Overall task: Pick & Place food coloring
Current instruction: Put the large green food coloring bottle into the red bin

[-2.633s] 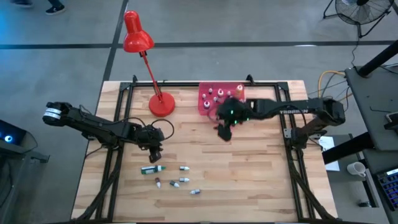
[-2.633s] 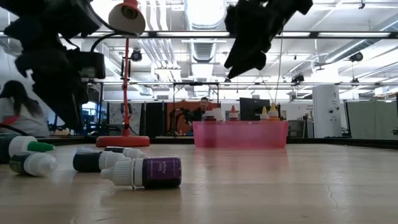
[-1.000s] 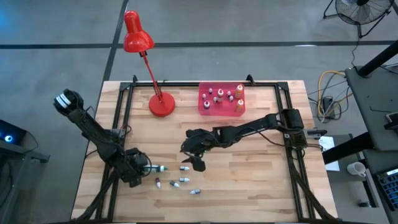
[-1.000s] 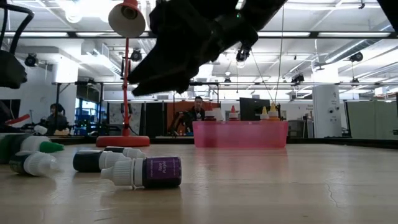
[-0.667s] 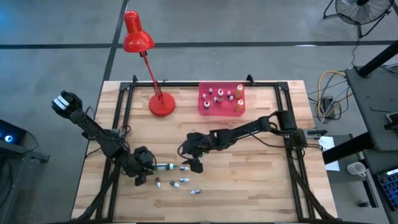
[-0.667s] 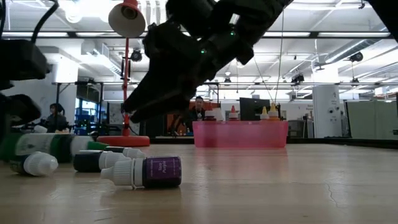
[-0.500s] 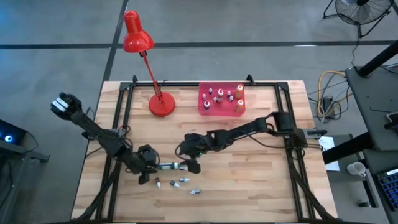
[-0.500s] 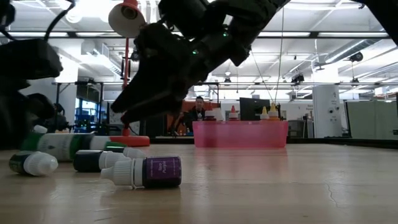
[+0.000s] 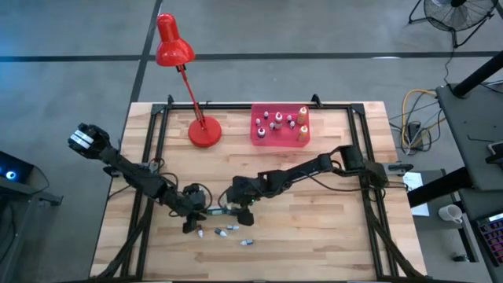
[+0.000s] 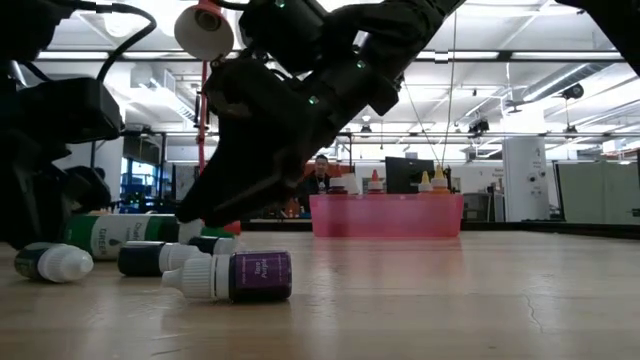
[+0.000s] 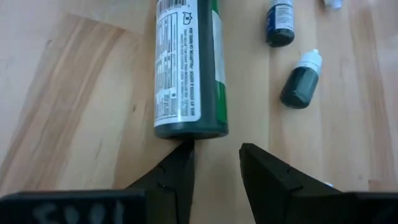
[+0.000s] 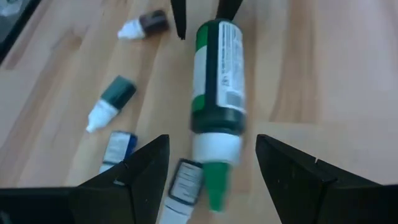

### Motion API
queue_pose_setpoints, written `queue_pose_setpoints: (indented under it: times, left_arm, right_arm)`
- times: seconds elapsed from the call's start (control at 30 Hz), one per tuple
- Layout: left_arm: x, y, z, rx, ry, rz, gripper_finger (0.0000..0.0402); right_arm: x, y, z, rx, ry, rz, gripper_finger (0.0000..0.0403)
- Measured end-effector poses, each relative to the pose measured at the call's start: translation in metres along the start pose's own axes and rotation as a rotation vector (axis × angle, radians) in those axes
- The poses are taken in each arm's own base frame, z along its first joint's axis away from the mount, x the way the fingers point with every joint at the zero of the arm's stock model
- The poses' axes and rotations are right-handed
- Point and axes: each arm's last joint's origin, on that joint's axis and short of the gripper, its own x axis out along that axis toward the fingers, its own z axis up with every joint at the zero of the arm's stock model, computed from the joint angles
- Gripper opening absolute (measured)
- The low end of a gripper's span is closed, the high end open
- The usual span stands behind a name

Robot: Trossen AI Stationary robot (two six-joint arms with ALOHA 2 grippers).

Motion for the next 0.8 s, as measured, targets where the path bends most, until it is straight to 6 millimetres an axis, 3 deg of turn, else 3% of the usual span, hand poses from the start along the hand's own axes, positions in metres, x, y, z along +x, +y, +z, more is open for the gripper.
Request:
queue_pose_setpoints:
  times: [0.3, 0.8]
  left_arm:
    - [0.0059, -0.0036, 0.0036, 0.016, -0.013, -0.023, 0.0106]
    - [0.0081, -0.0014, 0.0055, 0.007, -0.026, 0.005, 0.0106]
  right_arm:
    - [0.0030, 0.0062, -0.0042, -0.019, -0.005, -0.154, 0.0232]
    - [0.0031, 0.0068, -0.0078, -0.112, 0.040, -0.117, 0.0191]
